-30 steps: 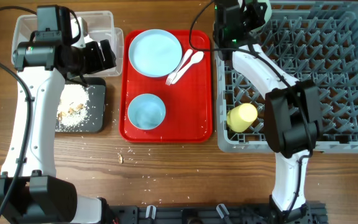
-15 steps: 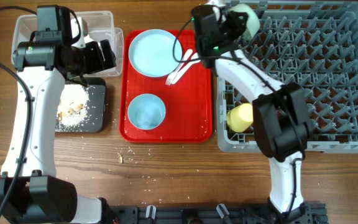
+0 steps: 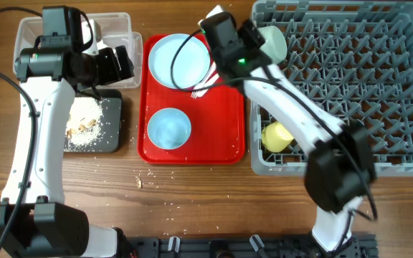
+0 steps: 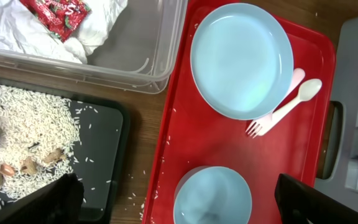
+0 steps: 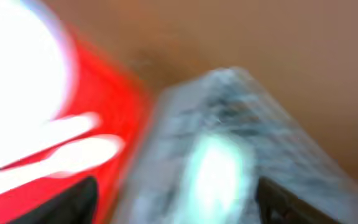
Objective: Sort waste into correct bins and load items into the dishwasher rack
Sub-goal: 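Grasp the light-blue bowl with the right gripper and place it in the rack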
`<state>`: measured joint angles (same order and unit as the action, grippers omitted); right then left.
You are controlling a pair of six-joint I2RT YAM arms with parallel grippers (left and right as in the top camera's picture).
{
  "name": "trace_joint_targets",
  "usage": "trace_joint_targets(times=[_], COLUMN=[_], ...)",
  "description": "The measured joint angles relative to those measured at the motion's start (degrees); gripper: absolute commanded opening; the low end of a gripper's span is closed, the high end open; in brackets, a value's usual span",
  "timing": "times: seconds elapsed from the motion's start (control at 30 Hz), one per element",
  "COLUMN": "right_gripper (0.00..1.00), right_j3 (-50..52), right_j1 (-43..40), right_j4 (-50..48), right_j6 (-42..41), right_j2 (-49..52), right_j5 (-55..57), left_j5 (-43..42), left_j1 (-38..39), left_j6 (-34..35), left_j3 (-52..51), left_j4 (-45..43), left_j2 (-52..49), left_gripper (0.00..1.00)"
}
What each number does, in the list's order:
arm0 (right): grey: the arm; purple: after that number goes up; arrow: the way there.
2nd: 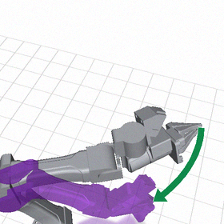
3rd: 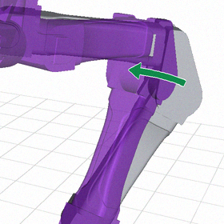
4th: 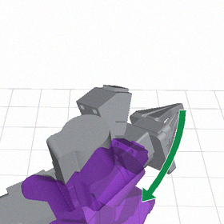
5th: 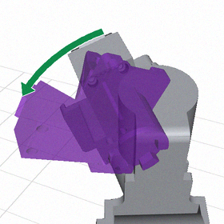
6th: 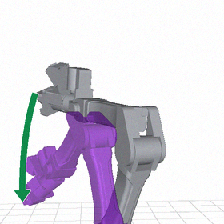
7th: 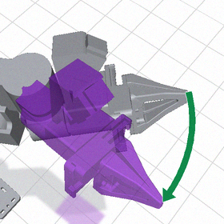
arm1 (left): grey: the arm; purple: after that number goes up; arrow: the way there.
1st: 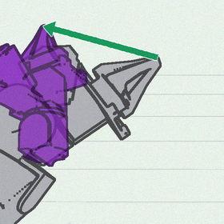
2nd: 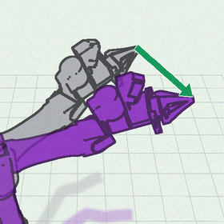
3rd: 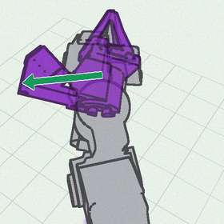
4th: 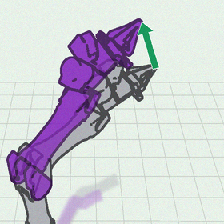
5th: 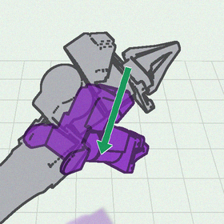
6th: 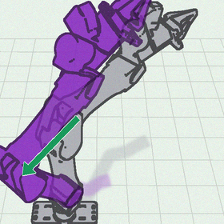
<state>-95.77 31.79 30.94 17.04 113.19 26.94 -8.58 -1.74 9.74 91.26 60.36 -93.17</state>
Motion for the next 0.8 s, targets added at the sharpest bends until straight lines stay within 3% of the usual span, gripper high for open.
trace_joint_targets(times=[0.03,0.17,0.2,0.37,0.47,0.8], right_gripper=[0.93,0.84,0.81,0.53,0.45,0.04], right_j3=[-0.1,1.5,2.8,15.0,20.1,22.3], right_j1=[0.1,0.7,1.2,4.9,5.6,5.8], right_j4=[4.0,6.4,6.1,2.2,-0.6,-4.2], right_j6=[-4.7,-18.5,-21.0,-35.2,-41.5,-47.7], right_j2=[-2.5,-3.5,-3.5,-3.0,-2.5,1.2], right_j5=[-14.0,-43.3,-45.7,-46.4,-45.0,-44.4], left_j5=[0.0,0.0,0.0,0.0,0.0,0.0], left_j1=[0.0,0.0,0.0,0.0,0.0,0.0], left_j6=[0.0,0.0,0.0,0.0,0.0,0.0], left_j3=[0.0,0.0,0.0,0.0,0.0,0.0], left_j4=[0.1,0.0,0.1,0.1,0.1,0.1], left_j2=[0.0,0.0,0.0,0.0,0.0,0.0], left_gripper=[1.00,1.00,1.00,1.00,1.00,1.00])
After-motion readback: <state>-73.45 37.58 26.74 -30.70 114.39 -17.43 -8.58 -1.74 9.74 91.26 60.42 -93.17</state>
